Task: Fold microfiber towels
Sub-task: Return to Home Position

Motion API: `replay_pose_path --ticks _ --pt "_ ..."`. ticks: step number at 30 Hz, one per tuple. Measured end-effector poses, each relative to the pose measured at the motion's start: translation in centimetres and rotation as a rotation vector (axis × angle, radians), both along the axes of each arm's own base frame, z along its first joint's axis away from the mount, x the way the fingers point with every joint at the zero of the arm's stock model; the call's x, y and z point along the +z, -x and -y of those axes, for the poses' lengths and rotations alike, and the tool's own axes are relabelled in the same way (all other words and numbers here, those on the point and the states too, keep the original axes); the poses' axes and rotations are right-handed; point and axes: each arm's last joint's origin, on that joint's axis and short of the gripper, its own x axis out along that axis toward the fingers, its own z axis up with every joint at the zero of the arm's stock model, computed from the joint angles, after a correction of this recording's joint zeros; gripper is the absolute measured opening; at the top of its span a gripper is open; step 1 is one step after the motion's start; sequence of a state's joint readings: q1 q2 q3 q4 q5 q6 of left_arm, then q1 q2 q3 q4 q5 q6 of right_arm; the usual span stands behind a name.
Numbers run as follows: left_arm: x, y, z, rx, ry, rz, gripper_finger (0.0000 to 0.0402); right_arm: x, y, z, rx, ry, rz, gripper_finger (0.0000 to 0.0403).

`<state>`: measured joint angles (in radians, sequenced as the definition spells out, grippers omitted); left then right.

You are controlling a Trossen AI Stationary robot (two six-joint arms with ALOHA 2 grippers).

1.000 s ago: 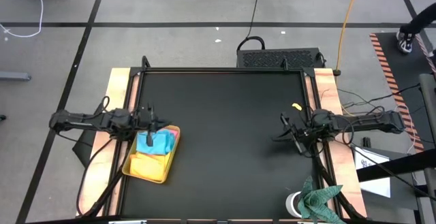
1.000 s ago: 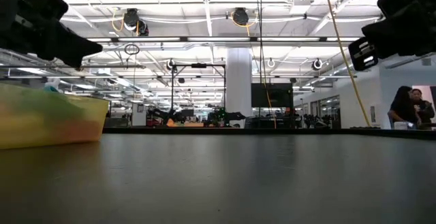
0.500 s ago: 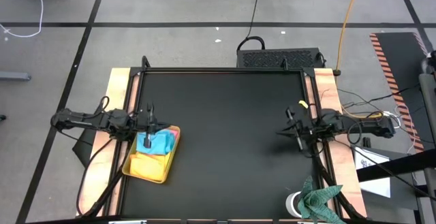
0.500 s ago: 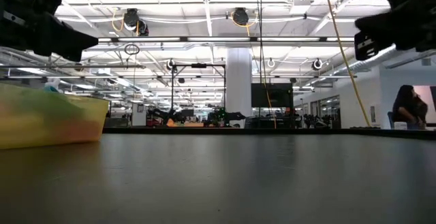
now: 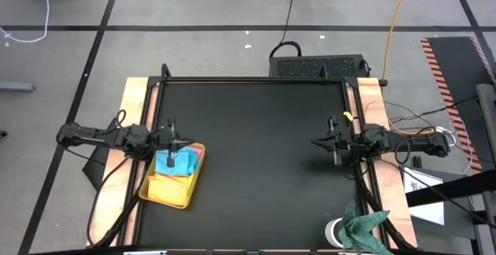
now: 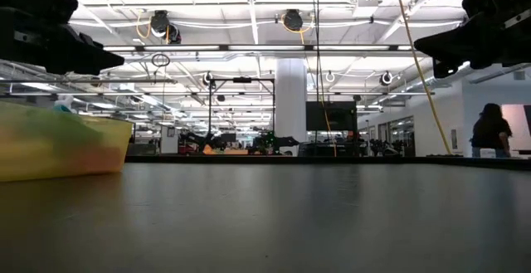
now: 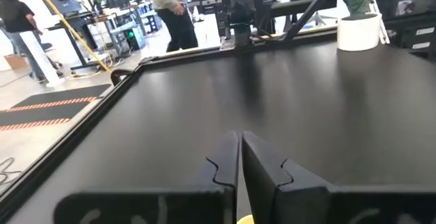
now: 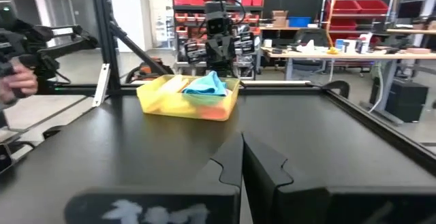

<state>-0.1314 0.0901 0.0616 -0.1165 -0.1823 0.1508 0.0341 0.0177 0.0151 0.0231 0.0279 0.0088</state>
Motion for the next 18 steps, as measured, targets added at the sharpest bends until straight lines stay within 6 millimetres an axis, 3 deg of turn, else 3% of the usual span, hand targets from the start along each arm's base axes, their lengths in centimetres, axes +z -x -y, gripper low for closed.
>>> replay_pose_path --ticks 18 --pt "0.0 -0.05 0.03 0.011 0.079 0.004 0.0026 0.2 0.0 -0.01 0.002 -0.006 0.021 0.0"
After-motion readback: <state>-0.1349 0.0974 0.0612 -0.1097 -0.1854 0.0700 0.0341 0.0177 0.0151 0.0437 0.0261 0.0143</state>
